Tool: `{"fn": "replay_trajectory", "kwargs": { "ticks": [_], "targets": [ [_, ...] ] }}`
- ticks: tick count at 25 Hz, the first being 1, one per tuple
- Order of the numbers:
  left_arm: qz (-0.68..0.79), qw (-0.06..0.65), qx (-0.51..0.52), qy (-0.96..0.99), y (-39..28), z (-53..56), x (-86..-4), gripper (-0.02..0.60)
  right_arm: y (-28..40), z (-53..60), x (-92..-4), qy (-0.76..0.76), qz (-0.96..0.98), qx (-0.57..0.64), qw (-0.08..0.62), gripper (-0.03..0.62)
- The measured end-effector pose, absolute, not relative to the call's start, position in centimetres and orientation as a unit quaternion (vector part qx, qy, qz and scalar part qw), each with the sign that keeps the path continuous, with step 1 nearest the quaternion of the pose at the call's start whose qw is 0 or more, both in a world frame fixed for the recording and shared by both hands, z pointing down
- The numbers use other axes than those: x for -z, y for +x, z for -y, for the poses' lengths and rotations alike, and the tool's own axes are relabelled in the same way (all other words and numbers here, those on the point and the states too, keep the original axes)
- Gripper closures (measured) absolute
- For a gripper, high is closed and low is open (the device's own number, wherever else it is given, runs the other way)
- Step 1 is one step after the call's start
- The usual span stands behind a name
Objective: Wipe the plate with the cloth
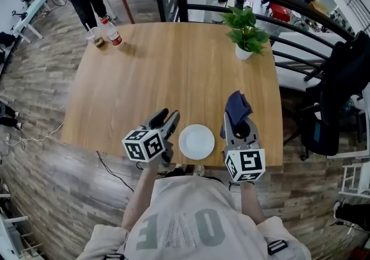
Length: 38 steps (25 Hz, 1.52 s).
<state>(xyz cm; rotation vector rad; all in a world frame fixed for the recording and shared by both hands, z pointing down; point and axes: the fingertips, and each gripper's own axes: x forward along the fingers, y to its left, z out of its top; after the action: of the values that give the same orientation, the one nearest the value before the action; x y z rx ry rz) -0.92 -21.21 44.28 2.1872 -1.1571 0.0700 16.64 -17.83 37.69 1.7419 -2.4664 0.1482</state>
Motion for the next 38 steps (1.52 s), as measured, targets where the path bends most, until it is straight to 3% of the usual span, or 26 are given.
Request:
{"fn": "replay_trajectory", "kwargs": {
  "ticks": [3, 10, 26, 38],
  "targets": [
    [0.424, 0.403, -0.017, 0.811, -0.9, 20.3, -47.6, 0.393, 16.2, 18.6, -38.0, 0.58, 0.81, -0.053, 0.069, 0.537],
    [0.391, 0.488, -0.075, 0.777, -0.8, 18.2, -54.0, 0.393, 15.2, 19.4, -37.7, 0.577, 0.813, -0.049, 0.065, 0.537],
    [0.377, 0.549, -0.129, 0.734, -0.6, 15.7, -59.9, 0.393, 16.4, 18.8, -40.6, 0.586, 0.801, -0.095, 0.072, 0.537],
    [0.335, 0.594, -0.112, 0.723, 0.9, 14.6, -60.8, 0.397, 15.9, 19.1, -41.7, 0.579, 0.804, -0.108, 0.082, 0.537]
  ]
}}
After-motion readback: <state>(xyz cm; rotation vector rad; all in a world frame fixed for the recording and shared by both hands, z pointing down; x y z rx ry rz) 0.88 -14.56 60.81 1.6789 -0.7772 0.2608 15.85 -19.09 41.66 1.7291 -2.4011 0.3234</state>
